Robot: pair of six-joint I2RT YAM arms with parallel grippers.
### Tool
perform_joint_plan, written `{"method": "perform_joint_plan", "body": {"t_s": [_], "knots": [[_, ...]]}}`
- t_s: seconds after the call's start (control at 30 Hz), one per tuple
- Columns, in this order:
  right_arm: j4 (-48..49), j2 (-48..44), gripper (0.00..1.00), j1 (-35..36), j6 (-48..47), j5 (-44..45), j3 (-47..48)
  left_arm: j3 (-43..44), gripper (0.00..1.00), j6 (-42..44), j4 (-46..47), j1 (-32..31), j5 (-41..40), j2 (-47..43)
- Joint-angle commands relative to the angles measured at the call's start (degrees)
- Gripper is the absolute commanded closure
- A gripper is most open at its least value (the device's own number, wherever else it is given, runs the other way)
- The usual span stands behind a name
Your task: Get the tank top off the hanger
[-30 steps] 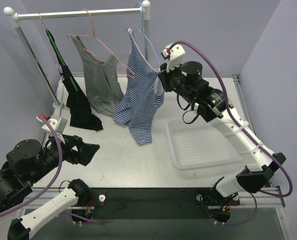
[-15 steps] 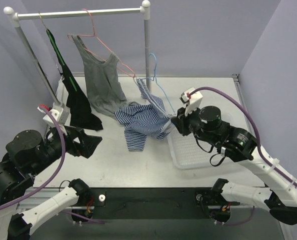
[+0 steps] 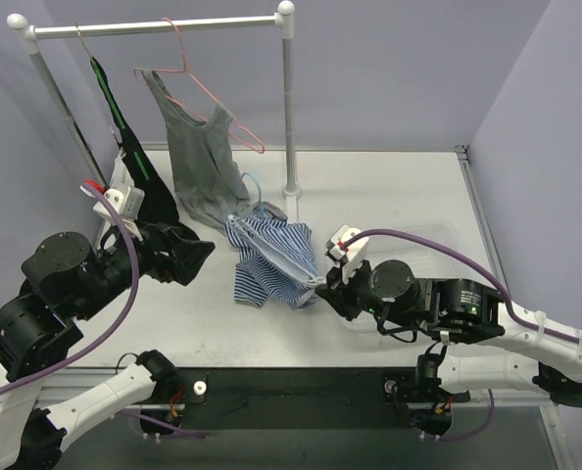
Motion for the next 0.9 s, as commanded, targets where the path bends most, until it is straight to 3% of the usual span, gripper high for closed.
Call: {"method": "perform_joint_plan", "body": {"t_s": [0.0,0.33,0.87], "knots": [[6.9,3.8,1.00,5.8,-0.3,3.9,5.9,0.9,0.11,-2.2,8.3,-0.3,2.9,0.5],[16.4,8.4,1.00,9.9,-1.3,3.3,7.0,-5.2,0.20,-6.6,18.5,-0.3,5.9,-1.7],[18.4,8.7,1.00,12.0,-1.0,-1.0,5.7,-8.7,0.35,-4.2,21.5,-0.3,2.6,-1.0]]}}
